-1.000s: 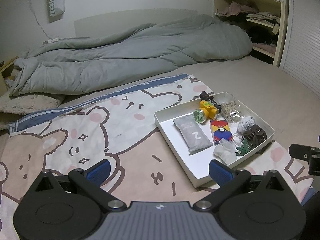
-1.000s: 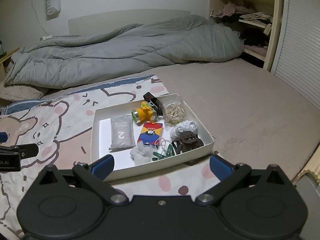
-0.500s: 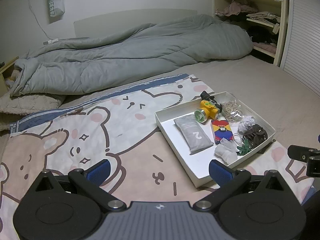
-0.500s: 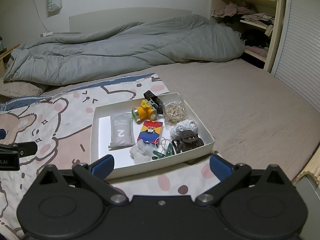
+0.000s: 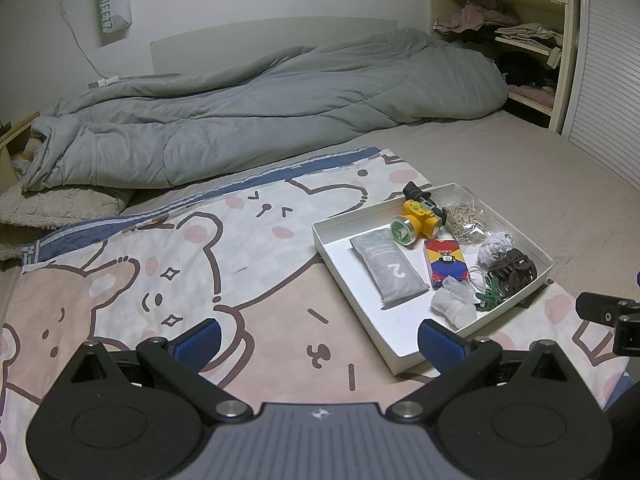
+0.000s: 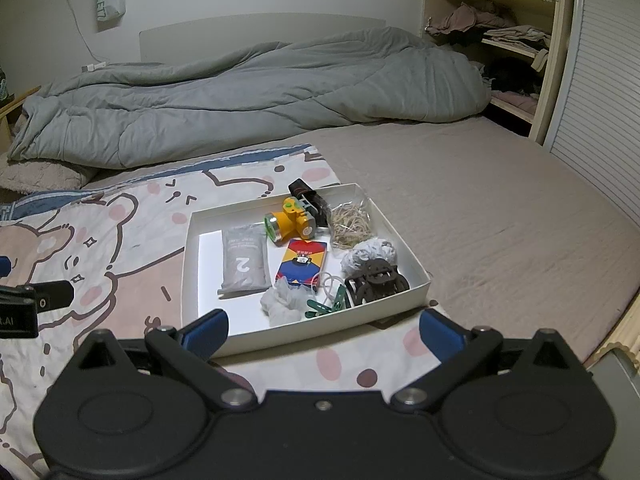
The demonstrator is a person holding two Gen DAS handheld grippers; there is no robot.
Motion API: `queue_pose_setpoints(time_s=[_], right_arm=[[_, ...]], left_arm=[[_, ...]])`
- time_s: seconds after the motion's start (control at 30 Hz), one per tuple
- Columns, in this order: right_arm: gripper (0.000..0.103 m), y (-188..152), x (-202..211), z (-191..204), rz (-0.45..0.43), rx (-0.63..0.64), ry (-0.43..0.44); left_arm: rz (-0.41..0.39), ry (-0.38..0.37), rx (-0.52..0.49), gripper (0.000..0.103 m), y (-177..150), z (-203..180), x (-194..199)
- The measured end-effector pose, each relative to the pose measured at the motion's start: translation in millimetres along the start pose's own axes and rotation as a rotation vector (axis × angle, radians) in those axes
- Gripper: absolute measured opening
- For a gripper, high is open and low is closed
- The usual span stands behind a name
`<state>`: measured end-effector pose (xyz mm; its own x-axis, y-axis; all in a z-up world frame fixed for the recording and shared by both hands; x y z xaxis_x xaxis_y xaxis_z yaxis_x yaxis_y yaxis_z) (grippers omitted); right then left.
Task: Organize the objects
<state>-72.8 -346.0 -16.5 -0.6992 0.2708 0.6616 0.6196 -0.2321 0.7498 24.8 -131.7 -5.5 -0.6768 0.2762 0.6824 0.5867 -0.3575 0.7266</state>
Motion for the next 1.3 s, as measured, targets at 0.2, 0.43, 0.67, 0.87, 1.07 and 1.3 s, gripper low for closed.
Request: queue_pose_setpoints(time_s=[0.2,0.43,0.67,0.87,1.07,1.3], right_arm=[[0.103,0.2,0.1,0.0,0.000,0.000,0.000],[0.103,-1.5,-1.5,0.7,0.002,0.000,0.002],[0.103,-1.8,-1.9,0.9,0.003,0.000,0.002],[0.103,-2.4,-2.1,1.5,0.004,0.001,0.003],[0.103,-3.5,-2.5,2.5,0.004,0.001,0.003],[0.103,-2.6,-2.8,2.3,0.005,0.001,0.004]], left_arm=[[0.000,0.000,0.000,0.103,0.1,-0.3,0.0],[0.001,0.000,0.000,0.103,-0.1,0.5,0.2],[0.002,-0.001,-0.005,0.103,-2.2,-1.3,1.6],[0.002,-0.001,-0.005,0.103,-2.6,-1.5,1.9],[0.002,0.000,-0.006,0.103,-3.2,-1.9,1.8],[0.002,0.000,-0.007,0.103,-3.2,-1.8,1.8]])
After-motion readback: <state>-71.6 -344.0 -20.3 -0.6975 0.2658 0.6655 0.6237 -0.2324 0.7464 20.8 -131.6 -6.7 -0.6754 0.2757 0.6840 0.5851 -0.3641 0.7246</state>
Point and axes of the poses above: each gripper's, at about its wrist camera, not at the fingertips, and x roughly against the way its jaws point, z to its left, y to its top, the point moved 1 cm from there along -x, roughly the way its jaws point, and after that the axes turned 1 degree about y, right-handed, at the moved point
